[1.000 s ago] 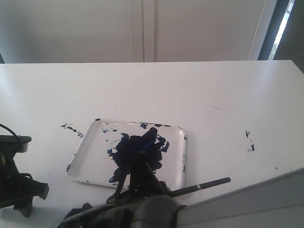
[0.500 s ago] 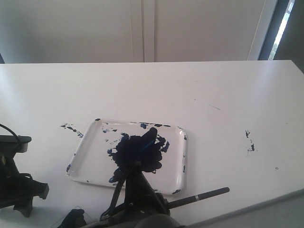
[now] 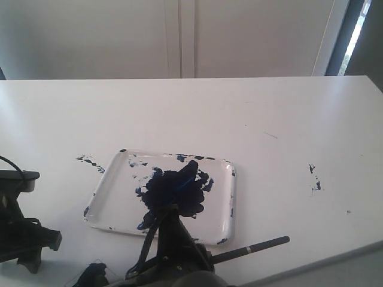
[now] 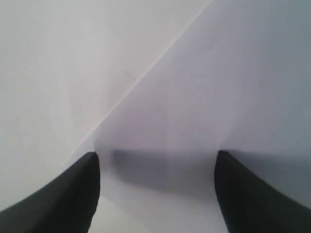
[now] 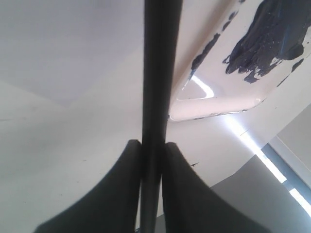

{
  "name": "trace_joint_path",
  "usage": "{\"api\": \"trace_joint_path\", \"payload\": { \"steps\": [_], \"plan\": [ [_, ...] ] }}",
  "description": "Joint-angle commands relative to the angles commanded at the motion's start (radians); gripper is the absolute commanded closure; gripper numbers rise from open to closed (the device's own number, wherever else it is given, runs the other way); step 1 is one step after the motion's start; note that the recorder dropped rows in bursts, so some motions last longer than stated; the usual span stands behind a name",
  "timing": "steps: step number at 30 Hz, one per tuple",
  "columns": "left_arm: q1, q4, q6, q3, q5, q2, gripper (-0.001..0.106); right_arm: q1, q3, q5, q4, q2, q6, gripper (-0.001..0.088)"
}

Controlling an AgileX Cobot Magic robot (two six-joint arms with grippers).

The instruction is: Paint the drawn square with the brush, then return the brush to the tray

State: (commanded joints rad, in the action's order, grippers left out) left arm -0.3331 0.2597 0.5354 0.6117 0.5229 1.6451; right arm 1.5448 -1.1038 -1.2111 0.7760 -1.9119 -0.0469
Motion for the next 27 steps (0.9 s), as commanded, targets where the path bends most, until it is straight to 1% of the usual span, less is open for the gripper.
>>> {"api": "trace_joint_path", "payload": {
  "steps": [2,8,10,21,23,27],
  "plan": [
    [0.000,0.000,-0.003,0.000,0.000,0.000,0.036,-0.006,0.000,-0.003,0.013,0.000,0.000,0.0868],
    [0.000,0.000,-0.012,0.000,0.002,0.000,0.036,-0.080,0.000,-0.005,0.037,0.000,0.000,0.0868],
    [0.000,0.000,-0.012,0.000,0.002,0.000,0.036,-0.091,0.000,-0.005,0.045,0.000,0.000,0.0868],
    [0.000,-0.001,-0.012,0.000,0.000,0.000,0.036,-0.086,0.000,-0.010,0.011,0.000,0.000,0.0868],
    [0.000,-0.001,-0.012,0.000,0.000,0.000,0.036,-0.081,0.000,-0.010,-0.005,0.000,0.000,0.0868],
    [0.000,-0.001,-0.012,0.000,0.000,0.000,0.036,-0.047,0.000,-0.010,-0.017,0.000,0.000,0.0868]
  ]
}}
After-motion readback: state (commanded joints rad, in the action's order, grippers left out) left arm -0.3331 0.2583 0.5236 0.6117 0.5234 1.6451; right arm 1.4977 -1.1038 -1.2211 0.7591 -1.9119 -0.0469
